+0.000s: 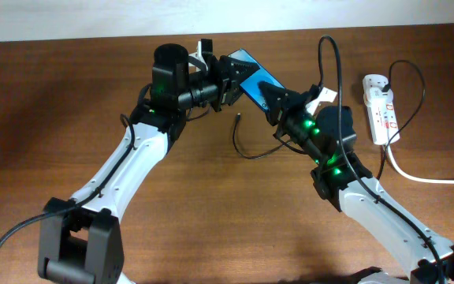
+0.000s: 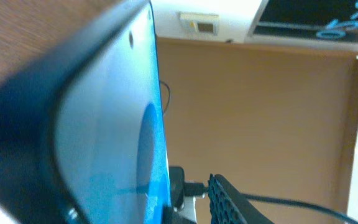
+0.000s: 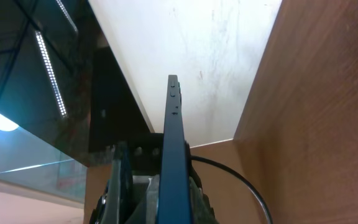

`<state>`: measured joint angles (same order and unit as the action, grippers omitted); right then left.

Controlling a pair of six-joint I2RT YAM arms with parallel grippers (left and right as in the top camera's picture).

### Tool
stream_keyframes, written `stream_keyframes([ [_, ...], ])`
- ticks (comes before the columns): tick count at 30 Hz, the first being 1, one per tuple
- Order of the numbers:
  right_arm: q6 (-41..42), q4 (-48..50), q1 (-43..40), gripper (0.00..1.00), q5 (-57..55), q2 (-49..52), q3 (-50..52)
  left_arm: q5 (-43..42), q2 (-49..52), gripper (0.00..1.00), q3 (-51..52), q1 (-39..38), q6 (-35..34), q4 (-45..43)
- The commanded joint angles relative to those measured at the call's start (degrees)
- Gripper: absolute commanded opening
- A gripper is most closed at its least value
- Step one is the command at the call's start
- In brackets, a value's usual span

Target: Plug charger to phone and switch on socket

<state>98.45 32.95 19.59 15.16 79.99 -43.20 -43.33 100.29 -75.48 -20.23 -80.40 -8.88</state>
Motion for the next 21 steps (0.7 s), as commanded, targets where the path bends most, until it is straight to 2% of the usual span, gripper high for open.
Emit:
stream_keyframes([
  [1, -1.16, 0.66, 0.44, 0.04, 2.38, -0.11, -0.96, 3.76, 0.11, 0.33, -0.31, 0.13, 0.74, 3.54],
  [3, -1.18, 0.39, 0.66, 0.04, 2.38, -0.11, -0.96, 3.76, 0.11, 0.15, -0.31, 0.13, 0.72, 5.11],
  [6, -1.16, 0.17, 0.66, 0.04, 2.38, -0.11, -0.96, 3.74, 0.11, 0.01, -0.31, 0.13, 0.72, 5.11],
  [10, -1.14, 0.2, 0.66, 0.04, 2.38, -0.11, -0.96, 3.78, 0.11, 0.0, -0.31, 0.13, 0.72, 5.11],
  [11, -1.14, 0.22, 0.63, 0.11, 2.36, -0.11, -0.96, 3.78, 0.11, 0.0, -0.31, 0.13, 0.72, 5.11],
  [13, -1.14, 0.22, 0.63, 0.15, 2.36, -0.11, -0.96, 3.78, 0.11, 0.0, -0.31, 0.13, 0.74, 5.11],
  [15, -1.14, 0.24, 0.5, 0.49, 2.08, -0.11, -0.96, 3.74, 0.11, 0.0, -0.31, 0.26, 0.9, 5.11],
  [17, -1.16, 0.22, 0.42, 0.66, 1.7, -0.11, -0.96, 3.54, 0.11, 0.0, -0.31, 0.66, 3.13, 5.14],
  [20, -7.39, -0.44, -1.16, 0.97, 2.64, -0.11, -0.96, 0.48, 0.11, 0.0, -0.31, 3.28, 8.04, 8.74],
  [21, -11.65, -2.1, -2.6, 0.98, 4.28, -0.11, -0.96, -2.58, 0.11, 0.0, -0.31, 5.49, 11.61, 11.21],
])
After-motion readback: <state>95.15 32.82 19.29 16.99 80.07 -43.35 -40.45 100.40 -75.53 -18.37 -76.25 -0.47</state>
